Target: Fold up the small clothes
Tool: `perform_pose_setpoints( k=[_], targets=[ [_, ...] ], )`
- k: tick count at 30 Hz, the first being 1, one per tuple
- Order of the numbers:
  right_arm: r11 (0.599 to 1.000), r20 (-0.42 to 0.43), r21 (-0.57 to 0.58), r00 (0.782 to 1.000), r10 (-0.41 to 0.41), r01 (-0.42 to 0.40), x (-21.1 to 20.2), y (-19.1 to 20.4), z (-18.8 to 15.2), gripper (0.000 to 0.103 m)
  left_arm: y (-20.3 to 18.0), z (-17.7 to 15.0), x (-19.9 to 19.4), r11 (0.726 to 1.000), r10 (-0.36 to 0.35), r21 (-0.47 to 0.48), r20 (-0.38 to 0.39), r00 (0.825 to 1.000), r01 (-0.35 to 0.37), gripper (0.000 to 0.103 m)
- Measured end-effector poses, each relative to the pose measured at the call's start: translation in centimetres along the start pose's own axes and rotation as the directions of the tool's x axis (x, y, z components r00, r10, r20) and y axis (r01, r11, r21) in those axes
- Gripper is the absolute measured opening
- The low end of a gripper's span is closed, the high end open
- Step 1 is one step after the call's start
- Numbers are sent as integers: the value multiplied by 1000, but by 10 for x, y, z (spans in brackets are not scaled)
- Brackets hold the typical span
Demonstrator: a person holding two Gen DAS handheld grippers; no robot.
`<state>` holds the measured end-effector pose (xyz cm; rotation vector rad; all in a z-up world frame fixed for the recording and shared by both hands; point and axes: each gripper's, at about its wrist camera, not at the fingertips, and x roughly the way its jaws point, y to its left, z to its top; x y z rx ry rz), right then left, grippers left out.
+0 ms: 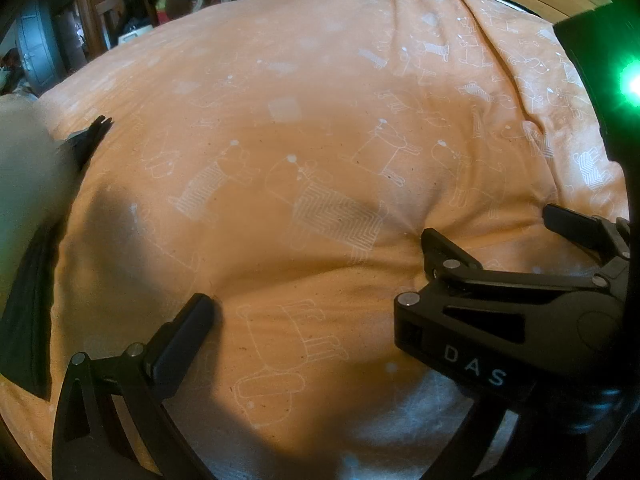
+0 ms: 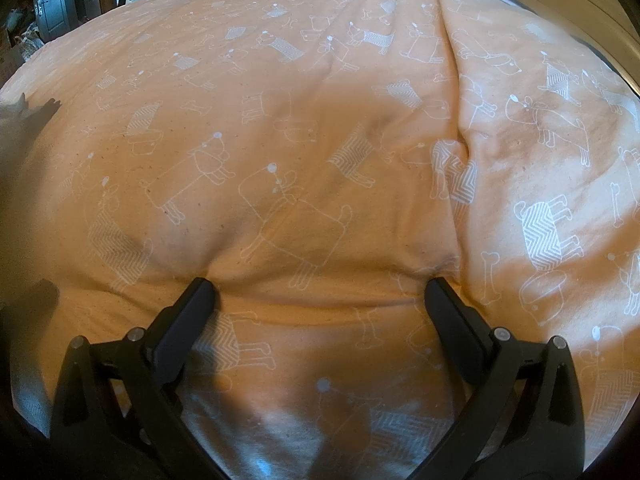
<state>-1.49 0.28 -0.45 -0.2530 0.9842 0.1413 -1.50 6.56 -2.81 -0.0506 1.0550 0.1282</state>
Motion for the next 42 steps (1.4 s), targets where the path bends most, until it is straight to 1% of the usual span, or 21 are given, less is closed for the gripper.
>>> perform_pose_setpoints(
  k=[42],
  targets=[
    [1000,-19,-16,1000,-16,16,1,2,-2,103,1,1,1,1000,1,1,2,1000,-1,103]
  ],
)
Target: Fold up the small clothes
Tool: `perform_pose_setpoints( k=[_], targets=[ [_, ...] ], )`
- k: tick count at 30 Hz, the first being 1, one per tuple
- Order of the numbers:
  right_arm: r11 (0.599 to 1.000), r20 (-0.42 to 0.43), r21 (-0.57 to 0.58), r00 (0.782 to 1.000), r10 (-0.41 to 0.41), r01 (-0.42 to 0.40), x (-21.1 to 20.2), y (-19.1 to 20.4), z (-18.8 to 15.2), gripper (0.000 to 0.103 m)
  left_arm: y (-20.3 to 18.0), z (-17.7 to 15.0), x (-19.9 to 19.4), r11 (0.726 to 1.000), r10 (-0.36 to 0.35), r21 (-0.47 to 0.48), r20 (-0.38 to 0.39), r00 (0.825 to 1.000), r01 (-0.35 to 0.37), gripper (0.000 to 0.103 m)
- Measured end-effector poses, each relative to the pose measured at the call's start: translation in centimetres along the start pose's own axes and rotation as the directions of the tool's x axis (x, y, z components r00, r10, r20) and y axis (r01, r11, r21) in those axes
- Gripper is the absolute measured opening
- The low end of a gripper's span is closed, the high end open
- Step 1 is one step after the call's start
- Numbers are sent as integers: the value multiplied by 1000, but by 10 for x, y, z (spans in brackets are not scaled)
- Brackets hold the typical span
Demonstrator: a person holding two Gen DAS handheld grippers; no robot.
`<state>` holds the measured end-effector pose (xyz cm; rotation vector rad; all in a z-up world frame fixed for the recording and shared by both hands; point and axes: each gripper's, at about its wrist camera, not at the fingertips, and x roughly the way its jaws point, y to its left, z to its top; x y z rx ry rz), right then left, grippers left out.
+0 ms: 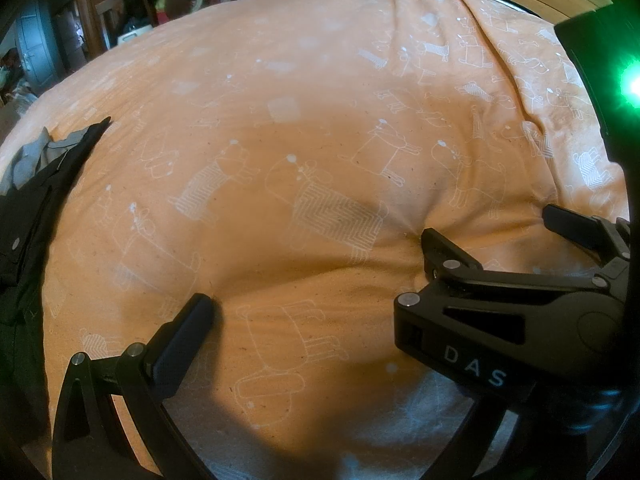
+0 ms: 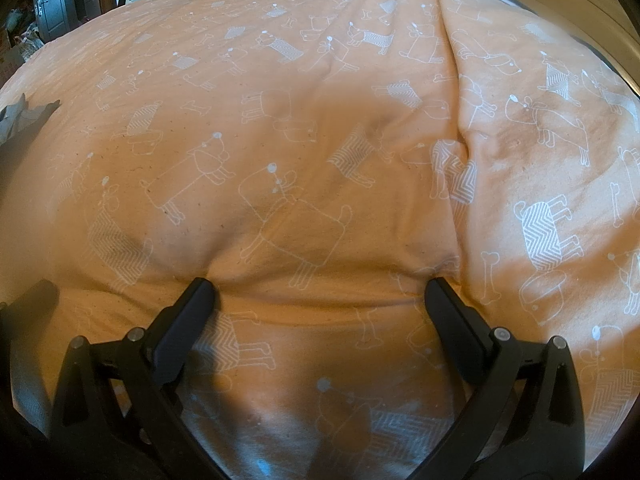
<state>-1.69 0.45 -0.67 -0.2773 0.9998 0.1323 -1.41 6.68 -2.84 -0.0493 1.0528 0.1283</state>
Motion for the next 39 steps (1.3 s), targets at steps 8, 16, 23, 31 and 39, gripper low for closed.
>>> perform_pose_setpoints(
  k=[8,16,23,31,39],
  targets=[
    [1000,-1,-1,1000,-2,2,0,0,0,103,0,0,0,1000,0,0,0,1000,0,103],
    [1000,-1,-3,1000,-4,4,0,0,0,103,0,0,0,1000,1,0,1,1000,-1,103],
    [1000,-3,-4,1000,-5,5,0,0,-1,103,0,1,0,1000,1,1,1,1000,-1,103],
    [1000,-4,-14,1000,-25,25,0,-1,1,103,1,1,0,1000,-7,5,-3,1000,7,103],
    [999,0,-18,999,-33,33,-1,0,1,103,1,1,1,1000,2,11,-12,1000,-1,103]
  ],
)
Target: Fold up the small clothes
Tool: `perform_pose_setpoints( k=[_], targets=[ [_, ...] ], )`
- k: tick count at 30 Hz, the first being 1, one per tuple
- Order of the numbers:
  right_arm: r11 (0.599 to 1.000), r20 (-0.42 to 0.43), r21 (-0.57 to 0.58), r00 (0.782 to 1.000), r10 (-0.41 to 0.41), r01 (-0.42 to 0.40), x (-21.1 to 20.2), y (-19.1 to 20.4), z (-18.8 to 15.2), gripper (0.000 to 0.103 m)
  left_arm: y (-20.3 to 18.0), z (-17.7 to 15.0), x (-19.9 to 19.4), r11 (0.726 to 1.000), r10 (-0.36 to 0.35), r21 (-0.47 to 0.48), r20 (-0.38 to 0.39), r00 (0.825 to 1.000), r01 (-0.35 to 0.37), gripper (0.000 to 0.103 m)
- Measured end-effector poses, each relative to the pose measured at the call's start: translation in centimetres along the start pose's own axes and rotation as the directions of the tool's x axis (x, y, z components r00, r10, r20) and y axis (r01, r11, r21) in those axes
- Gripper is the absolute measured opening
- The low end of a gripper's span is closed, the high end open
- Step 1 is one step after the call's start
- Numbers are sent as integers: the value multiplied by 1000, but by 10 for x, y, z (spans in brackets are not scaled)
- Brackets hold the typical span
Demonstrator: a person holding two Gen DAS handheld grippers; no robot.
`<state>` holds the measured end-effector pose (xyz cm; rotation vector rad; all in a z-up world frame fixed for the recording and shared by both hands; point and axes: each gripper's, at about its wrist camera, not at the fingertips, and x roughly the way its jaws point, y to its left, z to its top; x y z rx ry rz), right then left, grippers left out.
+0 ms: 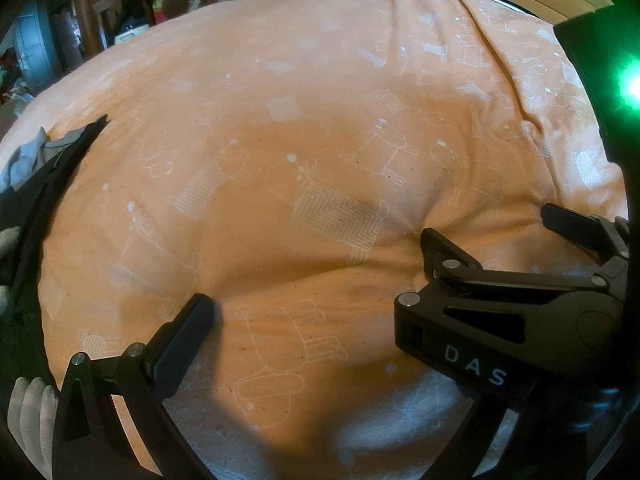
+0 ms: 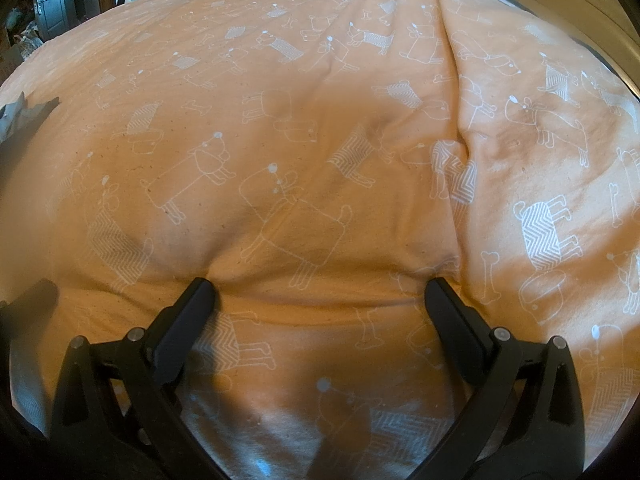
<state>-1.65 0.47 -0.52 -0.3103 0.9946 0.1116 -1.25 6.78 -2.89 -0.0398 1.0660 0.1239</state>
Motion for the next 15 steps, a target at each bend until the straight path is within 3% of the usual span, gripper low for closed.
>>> perform_pose_setpoints(
  k=[3,15],
  targets=[
    [999,-5,21,999,38,-38,0,0,0,103,0,0,1,1000,-3,-4,-20,1000,3,103],
    [999,-6,26,999,44,-44,0,0,0,103,-1,0,1,1000,-5,-8,-25,1000,5,103]
  ],
)
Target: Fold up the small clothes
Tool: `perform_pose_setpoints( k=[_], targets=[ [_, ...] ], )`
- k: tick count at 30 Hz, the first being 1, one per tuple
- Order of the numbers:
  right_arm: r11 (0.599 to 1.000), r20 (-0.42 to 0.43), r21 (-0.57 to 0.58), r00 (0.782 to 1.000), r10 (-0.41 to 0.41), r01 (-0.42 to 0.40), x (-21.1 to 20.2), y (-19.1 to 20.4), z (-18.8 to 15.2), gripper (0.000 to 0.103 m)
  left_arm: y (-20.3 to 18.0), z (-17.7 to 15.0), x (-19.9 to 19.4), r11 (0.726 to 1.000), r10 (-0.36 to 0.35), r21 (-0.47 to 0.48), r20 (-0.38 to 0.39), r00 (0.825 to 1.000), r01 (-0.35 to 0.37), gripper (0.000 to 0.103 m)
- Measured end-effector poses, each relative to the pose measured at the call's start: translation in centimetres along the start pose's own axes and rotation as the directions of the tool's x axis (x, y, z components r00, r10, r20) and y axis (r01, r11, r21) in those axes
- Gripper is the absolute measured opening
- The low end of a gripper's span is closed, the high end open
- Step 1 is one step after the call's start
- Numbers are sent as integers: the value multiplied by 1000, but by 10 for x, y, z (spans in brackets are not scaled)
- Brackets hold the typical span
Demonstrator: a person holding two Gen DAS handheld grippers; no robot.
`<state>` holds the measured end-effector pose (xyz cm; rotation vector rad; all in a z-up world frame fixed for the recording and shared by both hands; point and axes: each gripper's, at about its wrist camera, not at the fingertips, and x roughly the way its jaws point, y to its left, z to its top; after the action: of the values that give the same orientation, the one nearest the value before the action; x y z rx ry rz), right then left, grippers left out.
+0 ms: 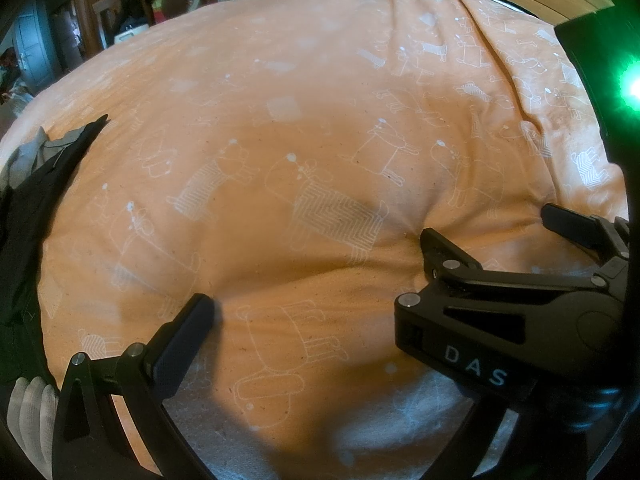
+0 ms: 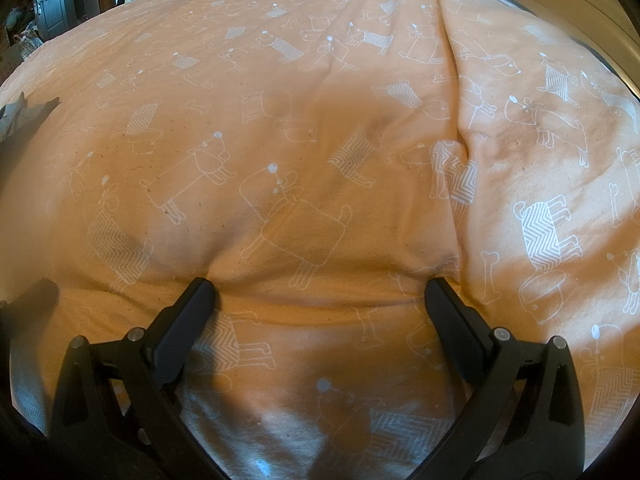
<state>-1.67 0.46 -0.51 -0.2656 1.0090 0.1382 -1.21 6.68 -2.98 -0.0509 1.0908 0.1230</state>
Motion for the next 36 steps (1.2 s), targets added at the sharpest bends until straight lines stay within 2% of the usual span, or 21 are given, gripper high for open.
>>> perform_pose_setpoints(
  k=[21,32,36],
  targets=[
    [1000,1,2,1000,3,-3,0,1,0,103,0,-1,0,1000,-6,-4,11,1000,6,103],
    [1000,-2,10,1000,17,-17,-2,-1,1,103,-1,0,-1,999,-33,-27,-19,999,32,103],
    [1000,-2,11,1000,20,-20,-2,-2,2,103,0,-2,-1,1000,-10,-13,-14,1000,10,103]
  ],
)
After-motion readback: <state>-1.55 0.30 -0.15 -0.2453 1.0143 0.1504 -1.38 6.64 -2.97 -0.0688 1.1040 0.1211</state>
